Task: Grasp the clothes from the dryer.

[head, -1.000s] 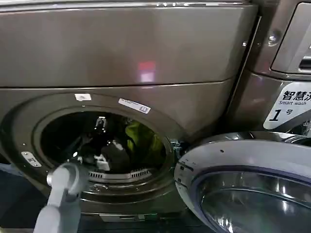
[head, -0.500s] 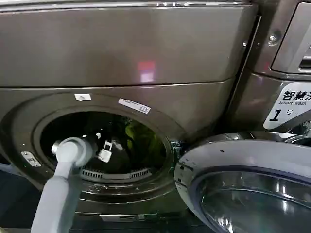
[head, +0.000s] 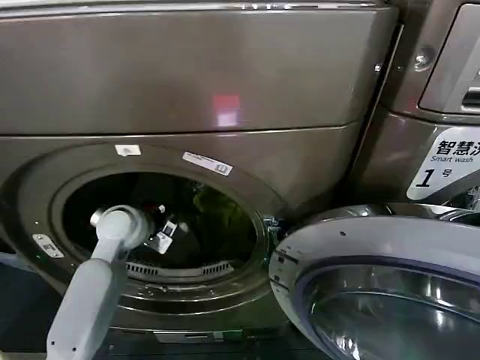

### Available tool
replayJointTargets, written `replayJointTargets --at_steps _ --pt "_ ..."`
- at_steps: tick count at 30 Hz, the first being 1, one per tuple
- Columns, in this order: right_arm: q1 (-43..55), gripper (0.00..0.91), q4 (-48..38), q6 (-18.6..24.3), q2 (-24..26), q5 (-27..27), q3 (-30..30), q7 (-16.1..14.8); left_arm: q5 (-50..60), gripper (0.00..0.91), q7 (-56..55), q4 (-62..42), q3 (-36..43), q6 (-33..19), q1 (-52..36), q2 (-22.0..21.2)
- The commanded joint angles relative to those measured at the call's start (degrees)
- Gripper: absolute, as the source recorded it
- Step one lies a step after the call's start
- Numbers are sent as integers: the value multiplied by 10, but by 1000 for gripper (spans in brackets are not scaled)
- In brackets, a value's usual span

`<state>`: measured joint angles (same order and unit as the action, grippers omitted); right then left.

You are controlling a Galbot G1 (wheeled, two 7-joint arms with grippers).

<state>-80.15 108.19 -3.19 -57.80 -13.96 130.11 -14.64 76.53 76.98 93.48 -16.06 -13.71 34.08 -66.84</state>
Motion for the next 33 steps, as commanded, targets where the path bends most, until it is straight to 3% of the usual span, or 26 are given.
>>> replayJointTargets --at_steps 1,12,24,29,33 --pt "0 907 0 0 0 0 -1 0 13 907 3 -46 17 -4 -32 -14" --pt "-5 907 0 2 -3 -1 2 -2 6 907 4 -130 73 -16 -109 -27" --pt "-9 907 3 3 -5 -1 -1 -5 -86 907 5 -133 141 5 -133 18" --pt "-8 907 1 4 -5 -1 -6 -5 -219 907 6 -141 189 44 -143 41" --pt "-9 907 1 5 -6 -2 -7 -6 -203 907 5 -144 185 53 -131 49"
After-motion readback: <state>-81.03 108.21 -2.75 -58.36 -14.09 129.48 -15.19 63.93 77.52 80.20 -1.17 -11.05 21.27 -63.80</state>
